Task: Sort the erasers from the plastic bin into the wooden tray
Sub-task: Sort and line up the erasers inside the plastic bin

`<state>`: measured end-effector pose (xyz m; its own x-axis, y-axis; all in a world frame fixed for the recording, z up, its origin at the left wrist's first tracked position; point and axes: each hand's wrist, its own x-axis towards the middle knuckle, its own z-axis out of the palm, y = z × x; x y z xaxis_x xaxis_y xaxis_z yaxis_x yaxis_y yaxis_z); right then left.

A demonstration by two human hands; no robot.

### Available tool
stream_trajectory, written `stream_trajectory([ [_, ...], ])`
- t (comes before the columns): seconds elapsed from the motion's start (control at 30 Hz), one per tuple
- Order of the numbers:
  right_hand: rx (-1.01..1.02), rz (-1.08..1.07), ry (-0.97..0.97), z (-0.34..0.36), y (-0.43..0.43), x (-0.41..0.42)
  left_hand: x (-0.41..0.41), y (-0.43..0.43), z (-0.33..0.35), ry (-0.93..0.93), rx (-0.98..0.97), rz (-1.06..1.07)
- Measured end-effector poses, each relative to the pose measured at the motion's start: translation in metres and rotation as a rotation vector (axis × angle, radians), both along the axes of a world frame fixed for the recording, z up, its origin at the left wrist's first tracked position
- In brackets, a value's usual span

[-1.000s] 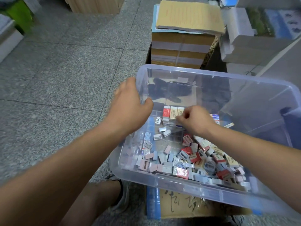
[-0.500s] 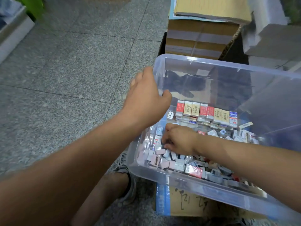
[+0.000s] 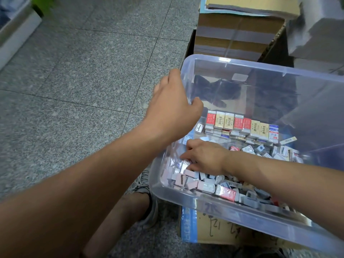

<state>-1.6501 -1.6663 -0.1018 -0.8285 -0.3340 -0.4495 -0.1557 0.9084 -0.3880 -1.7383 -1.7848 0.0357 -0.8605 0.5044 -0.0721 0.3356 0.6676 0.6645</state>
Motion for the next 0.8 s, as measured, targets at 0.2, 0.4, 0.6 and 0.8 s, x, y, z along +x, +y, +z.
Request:
stream_trajectory([
  [0.2, -0.035, -0.021, -0.134, 0.0045, 0.0004, -0.0079, -0.0004, -0.0001, 0.0010, -0.001, -0.001, 0.004],
  [0.4, -0.108, -0.085, -0.177, 0.0021, 0.0032, -0.0048, 0.0002, 0.0006, 0.0001, -0.009, 0.008, 0.007],
  [0.6, -0.120, -0.099, -0.264, 0.0081, 0.0027, -0.0082, -0.0005, 0.0003, 0.0005, -0.012, 0.012, 0.005],
  [0.8, -0.197, -0.229, -0.381, 0.0080, 0.0078, -0.0090, -0.0006, 0.0001, 0.0006, -0.009, 0.009, 0.004],
])
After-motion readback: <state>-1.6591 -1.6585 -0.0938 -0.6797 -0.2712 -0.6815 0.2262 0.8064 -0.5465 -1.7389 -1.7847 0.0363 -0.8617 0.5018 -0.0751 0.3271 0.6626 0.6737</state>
